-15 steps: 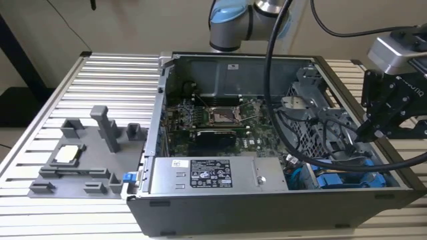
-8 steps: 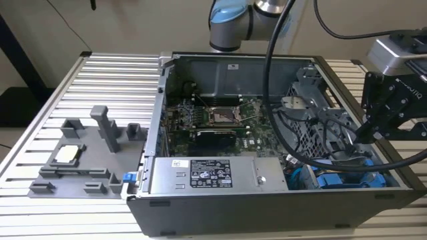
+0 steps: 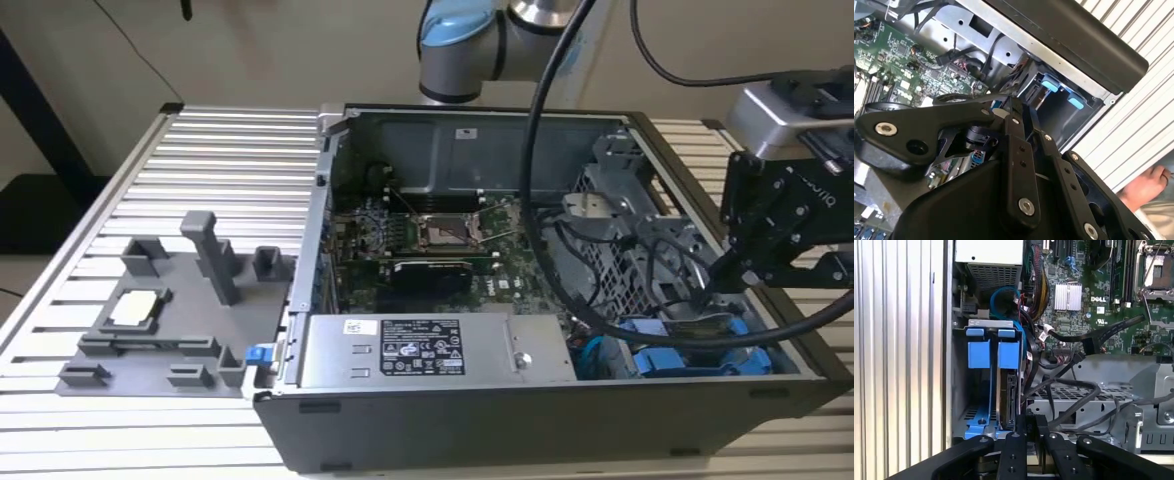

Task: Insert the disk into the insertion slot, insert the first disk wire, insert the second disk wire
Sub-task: 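Insert the first disk wire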

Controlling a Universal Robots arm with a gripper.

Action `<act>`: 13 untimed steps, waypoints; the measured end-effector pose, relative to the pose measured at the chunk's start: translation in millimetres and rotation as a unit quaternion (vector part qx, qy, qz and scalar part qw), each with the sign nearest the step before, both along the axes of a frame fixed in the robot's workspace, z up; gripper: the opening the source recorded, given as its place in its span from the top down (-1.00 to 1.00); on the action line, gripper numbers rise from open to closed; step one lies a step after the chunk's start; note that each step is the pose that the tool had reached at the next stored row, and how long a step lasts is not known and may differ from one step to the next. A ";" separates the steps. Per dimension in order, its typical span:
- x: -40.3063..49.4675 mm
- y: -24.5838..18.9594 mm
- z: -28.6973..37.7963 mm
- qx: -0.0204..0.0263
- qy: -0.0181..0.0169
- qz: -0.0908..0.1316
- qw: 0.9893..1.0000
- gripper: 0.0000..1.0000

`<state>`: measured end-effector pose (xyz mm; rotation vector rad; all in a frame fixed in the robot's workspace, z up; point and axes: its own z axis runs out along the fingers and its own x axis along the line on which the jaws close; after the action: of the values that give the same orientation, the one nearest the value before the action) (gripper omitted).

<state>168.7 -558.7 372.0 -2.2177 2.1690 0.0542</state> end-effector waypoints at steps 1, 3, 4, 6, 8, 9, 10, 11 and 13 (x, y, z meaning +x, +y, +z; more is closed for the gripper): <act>0.2 0.0 -0.6 -0.001 0.000 0.000 1.000 0.62; 0.7 0.0 -1.6 -0.006 0.001 0.000 1.000 0.62; 1.1 0.0 -1.8 -0.009 0.002 0.000 1.000 0.62; 1.2 -0.1 -2.3 -0.015 0.003 0.000 1.000 0.62; 1.3 -0.1 -3.0 -0.020 0.004 0.000 1.000 0.62; 1.3 -0.2 -2.9 -0.021 0.004 0.000 1.000 0.62; 1.3 -0.2 -3.0 -0.021 0.004 0.000 1.000 0.62; 1.3 -0.2 -2.9 -0.021 0.004 0.000 1.000 0.62; 1.3 -0.1 -3.7 -0.022 0.004 0.000 1.000 0.62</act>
<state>170.0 -558.8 368.3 -2.2443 2.1957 0.0164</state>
